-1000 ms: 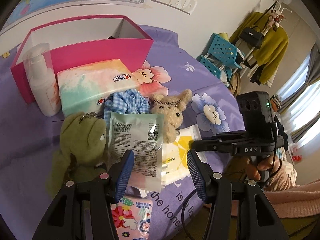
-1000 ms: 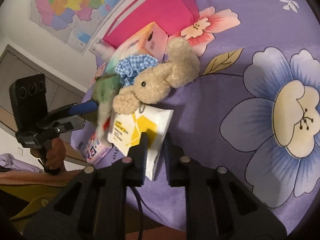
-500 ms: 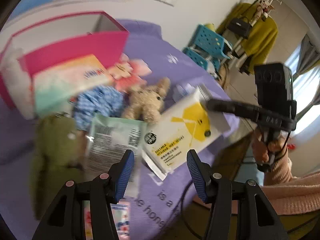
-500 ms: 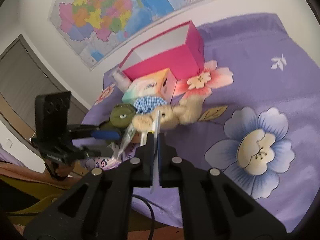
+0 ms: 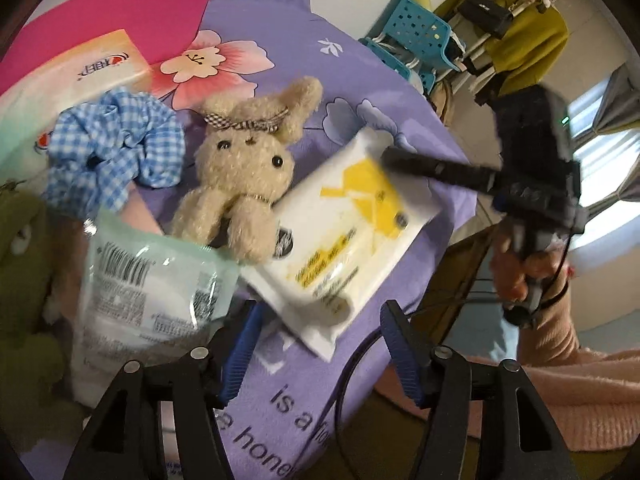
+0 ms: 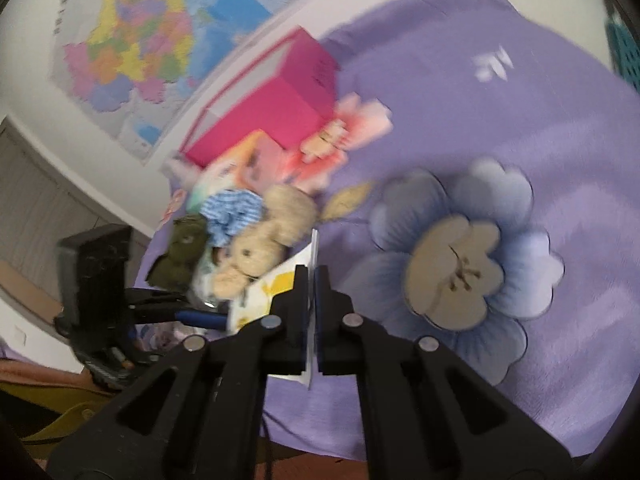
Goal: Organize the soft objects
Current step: 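Grasp the white-and-yellow wet-wipes pack with the right gripper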
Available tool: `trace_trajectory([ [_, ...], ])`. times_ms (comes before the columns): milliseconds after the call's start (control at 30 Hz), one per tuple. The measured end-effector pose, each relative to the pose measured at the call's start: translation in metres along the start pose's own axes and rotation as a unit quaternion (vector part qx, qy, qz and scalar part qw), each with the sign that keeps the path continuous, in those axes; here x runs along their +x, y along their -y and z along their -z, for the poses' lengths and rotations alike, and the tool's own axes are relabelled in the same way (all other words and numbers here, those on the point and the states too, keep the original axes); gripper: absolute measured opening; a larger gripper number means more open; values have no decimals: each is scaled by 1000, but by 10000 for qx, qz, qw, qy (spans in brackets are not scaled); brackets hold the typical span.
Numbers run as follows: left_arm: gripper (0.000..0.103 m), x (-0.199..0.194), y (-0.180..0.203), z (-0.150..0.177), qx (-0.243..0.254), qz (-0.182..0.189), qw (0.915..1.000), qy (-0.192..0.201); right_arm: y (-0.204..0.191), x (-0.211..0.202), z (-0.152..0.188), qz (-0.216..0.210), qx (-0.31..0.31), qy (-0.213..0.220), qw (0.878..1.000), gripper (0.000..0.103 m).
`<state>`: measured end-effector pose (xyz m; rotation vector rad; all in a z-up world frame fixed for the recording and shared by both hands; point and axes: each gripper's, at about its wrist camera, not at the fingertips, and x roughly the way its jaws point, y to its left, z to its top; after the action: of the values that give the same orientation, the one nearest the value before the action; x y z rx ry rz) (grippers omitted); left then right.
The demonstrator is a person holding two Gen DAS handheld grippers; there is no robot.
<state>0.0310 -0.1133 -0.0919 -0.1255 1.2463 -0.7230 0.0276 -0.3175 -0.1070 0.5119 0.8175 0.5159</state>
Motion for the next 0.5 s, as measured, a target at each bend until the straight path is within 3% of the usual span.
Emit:
trace_trajectory([
  [100, 70, 2, 0, -3, -63, 155, 9999, 30, 13, 13, 9, -190, 338, -357, 9986, 22],
  [167, 72, 5, 0, -5, -96, 219, 9997, 52, 9, 16, 16, -293, 210, -407, 9985, 27],
  [333, 71, 3, -9, -8, -348, 594, 9976, 96, 1, 3, 18, -368, 25, -274, 9989, 22],
  [500, 68, -8, 0, -4, -249, 792, 9963, 229, -9, -18, 18, -426, -50, -74, 9991, 17],
])
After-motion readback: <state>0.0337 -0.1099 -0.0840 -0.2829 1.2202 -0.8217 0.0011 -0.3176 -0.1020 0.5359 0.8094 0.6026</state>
